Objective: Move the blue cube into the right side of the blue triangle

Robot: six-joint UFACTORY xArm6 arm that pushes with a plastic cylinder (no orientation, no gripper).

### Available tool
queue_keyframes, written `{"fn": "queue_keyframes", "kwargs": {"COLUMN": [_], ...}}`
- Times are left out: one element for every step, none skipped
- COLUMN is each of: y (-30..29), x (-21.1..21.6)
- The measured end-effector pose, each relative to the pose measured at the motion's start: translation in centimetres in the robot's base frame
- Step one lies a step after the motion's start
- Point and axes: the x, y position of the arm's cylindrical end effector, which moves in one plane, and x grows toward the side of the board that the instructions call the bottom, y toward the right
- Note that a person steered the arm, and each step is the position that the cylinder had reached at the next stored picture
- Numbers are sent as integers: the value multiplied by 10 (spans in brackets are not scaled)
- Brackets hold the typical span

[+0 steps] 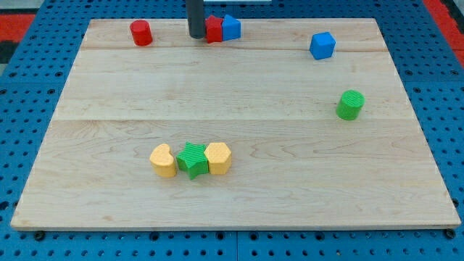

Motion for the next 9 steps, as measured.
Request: {"fn": "queue_keyframes", "kwargs": {"y": [-2,9,78,132,195,271,296,261,213], "x": [0,26,60,80,82,82,51,38,50]}}
